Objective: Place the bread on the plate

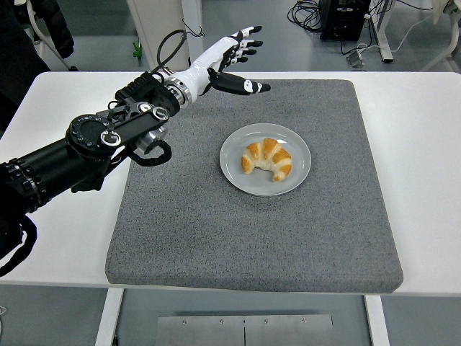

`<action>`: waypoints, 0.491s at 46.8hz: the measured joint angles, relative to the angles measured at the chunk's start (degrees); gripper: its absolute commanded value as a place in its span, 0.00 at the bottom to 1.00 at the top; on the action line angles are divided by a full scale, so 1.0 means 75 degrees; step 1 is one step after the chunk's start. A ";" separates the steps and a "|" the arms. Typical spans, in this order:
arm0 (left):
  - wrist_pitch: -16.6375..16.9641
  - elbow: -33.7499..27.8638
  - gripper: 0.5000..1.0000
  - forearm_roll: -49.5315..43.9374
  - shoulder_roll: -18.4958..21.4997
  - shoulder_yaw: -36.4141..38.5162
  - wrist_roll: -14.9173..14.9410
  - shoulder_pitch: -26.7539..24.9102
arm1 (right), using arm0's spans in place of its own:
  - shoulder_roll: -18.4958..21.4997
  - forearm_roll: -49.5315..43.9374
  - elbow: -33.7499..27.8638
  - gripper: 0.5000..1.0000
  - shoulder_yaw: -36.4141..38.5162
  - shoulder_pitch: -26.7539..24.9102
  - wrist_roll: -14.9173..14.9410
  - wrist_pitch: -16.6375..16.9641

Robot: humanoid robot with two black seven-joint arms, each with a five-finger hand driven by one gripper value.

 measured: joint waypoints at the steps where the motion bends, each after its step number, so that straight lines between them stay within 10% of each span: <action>1: -0.0001 0.0061 0.93 -0.0128 -0.0004 -0.0035 -0.0001 0.0000 | 0.0000 0.0000 0.0000 1.00 0.0000 -0.0001 -0.0001 0.0000; 23: -0.0069 0.1255 0.93 -0.2190 -0.0095 -0.1258 -0.0020 0.0156 | 0.0000 0.0000 0.0000 1.00 0.0000 -0.0001 -0.0001 0.0000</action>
